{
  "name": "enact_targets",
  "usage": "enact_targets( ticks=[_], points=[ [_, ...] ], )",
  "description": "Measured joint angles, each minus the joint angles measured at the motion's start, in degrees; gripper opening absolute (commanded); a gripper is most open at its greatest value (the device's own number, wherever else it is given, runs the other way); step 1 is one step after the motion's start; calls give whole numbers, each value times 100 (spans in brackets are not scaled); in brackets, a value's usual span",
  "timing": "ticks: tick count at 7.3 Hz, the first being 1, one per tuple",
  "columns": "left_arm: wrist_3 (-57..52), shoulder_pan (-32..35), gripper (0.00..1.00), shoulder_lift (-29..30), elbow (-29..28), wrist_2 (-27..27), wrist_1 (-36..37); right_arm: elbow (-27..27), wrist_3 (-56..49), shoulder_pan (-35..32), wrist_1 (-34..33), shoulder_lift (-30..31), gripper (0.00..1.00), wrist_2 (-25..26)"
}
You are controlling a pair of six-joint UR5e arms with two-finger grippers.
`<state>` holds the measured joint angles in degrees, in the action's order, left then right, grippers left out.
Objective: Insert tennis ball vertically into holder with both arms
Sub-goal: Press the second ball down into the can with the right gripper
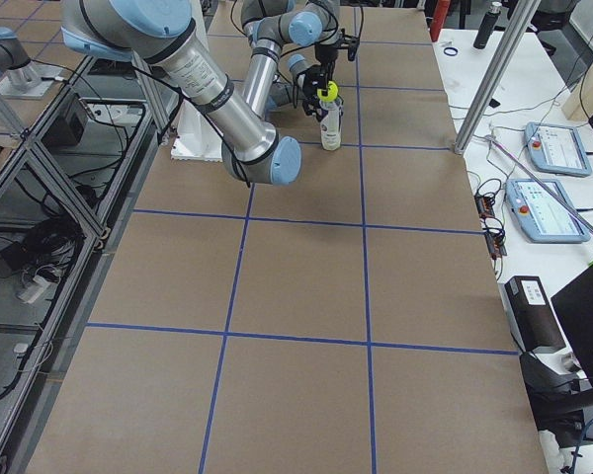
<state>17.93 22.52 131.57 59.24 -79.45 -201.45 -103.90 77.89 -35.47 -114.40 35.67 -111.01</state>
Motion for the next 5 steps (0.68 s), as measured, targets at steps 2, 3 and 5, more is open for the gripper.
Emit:
enact_targets(
  ticks=[2,3,5],
  points=[
    [0,-2,99,0,-1,0,0,39,-27,-14,47,-85,0,7],
    [0,-2,99,0,-1,0,0,148,-46,-17,187,-98,0,16],
    [0,-2,99,0,-1,0,-1,490,-56,-30,600,-104,0,54]
  ],
)
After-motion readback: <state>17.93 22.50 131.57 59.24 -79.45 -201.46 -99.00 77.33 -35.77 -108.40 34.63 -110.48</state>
